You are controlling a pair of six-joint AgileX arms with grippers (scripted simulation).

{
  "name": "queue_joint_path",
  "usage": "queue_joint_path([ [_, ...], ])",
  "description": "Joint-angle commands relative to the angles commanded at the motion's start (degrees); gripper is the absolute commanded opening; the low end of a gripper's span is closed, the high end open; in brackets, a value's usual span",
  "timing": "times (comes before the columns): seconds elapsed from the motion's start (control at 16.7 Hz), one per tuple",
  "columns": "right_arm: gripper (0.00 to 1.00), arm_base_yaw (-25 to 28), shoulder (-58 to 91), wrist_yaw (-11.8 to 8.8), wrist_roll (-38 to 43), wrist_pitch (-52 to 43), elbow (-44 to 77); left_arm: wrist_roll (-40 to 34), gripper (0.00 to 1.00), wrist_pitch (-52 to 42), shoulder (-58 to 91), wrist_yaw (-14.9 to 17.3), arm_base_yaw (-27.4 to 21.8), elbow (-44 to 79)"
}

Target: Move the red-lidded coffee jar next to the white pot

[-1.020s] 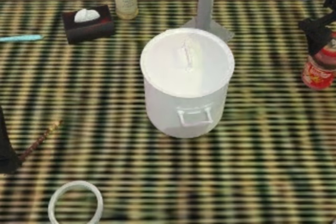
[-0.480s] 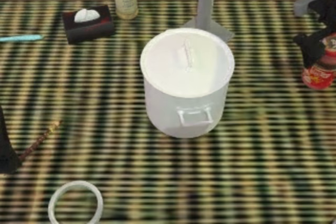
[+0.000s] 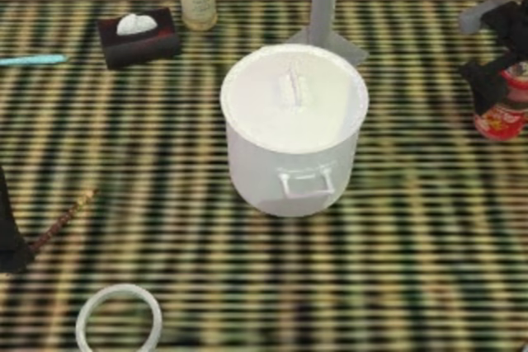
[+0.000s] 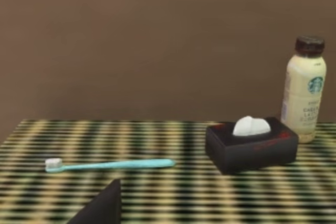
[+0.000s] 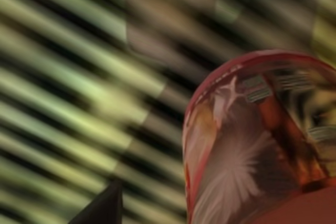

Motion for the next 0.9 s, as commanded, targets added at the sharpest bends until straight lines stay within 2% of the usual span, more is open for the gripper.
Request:
queue_joint_path([
  [0.72,0.02,0.00,0.00,0.00,0.00,0.00,0.00,0.00,1.00,0.00,0.00,0.00,0.00,0.00],
  [0.9,0.00,0.00,0.00,0.00,0.00,0.00,0.00,0.00,1.00,0.00,0.00,0.00,0.00,0.00],
])
